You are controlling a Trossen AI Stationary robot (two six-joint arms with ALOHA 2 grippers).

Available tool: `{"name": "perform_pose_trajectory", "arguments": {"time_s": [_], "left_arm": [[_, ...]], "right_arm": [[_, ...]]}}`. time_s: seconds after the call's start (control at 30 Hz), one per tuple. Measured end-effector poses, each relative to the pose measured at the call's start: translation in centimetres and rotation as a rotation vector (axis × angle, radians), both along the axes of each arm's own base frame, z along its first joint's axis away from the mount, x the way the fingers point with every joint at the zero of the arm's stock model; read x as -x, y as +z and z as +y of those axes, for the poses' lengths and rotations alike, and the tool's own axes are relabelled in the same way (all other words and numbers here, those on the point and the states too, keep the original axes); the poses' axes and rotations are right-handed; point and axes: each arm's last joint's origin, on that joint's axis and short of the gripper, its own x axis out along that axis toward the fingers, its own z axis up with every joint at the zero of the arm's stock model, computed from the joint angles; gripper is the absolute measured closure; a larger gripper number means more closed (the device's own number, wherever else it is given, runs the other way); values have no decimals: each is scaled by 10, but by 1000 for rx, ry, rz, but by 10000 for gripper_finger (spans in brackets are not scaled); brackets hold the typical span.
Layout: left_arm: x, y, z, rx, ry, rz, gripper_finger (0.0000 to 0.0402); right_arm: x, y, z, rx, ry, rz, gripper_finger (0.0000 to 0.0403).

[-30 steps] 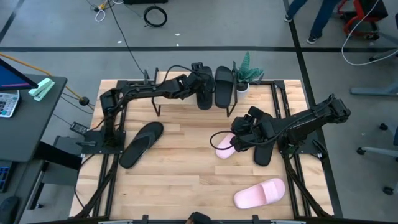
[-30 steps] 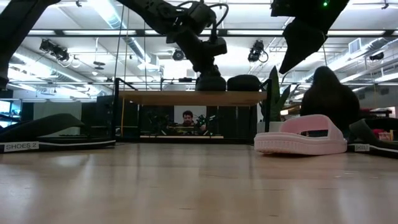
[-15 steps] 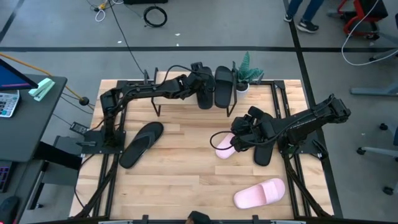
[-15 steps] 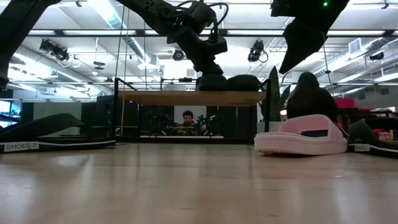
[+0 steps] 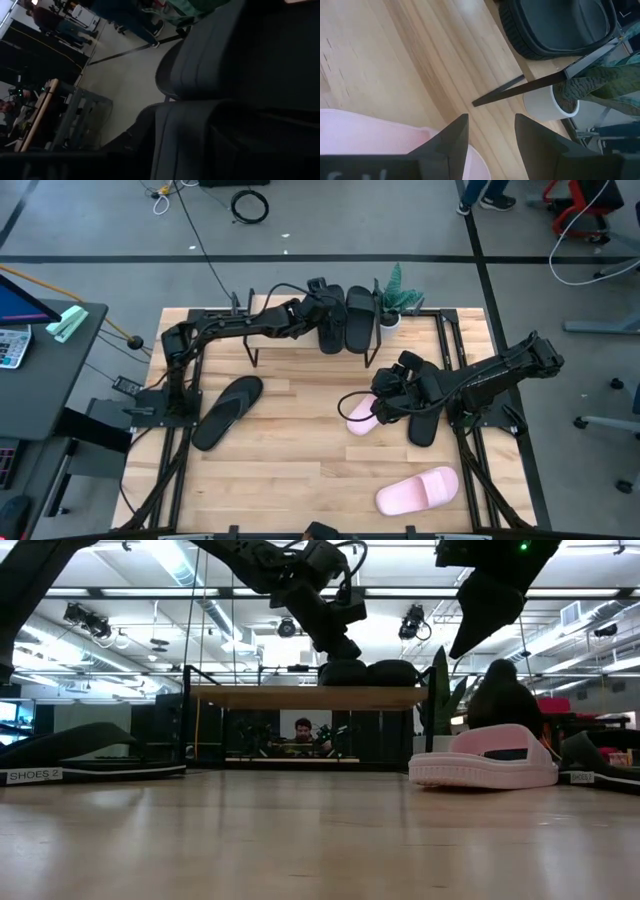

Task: Pick and place slides into the shelf
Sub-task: Put the bottom black slide on the shelf

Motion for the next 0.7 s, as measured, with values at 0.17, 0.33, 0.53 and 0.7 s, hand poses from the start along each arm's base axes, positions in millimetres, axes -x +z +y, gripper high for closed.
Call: {"name": "perform_pose_trajectory", "arguments": {"time_s": [0.17, 0.33, 0.53, 0.7], "left_arm": [[-2, -1, -8, 6, -16, 15, 261], [-3, -2, -12, 25, -17, 21, 259], [-2, -6, -22, 5, 27, 87, 250], [-7, -4, -41, -35, 30, 101, 249]], "right_arm": [[0, 0, 0, 0, 0, 0, 236], [0, 0, 0, 0, 0, 0, 236], [0, 0, 0, 0, 0, 0, 236], [0, 0, 0, -1, 0, 0, 236]]}}
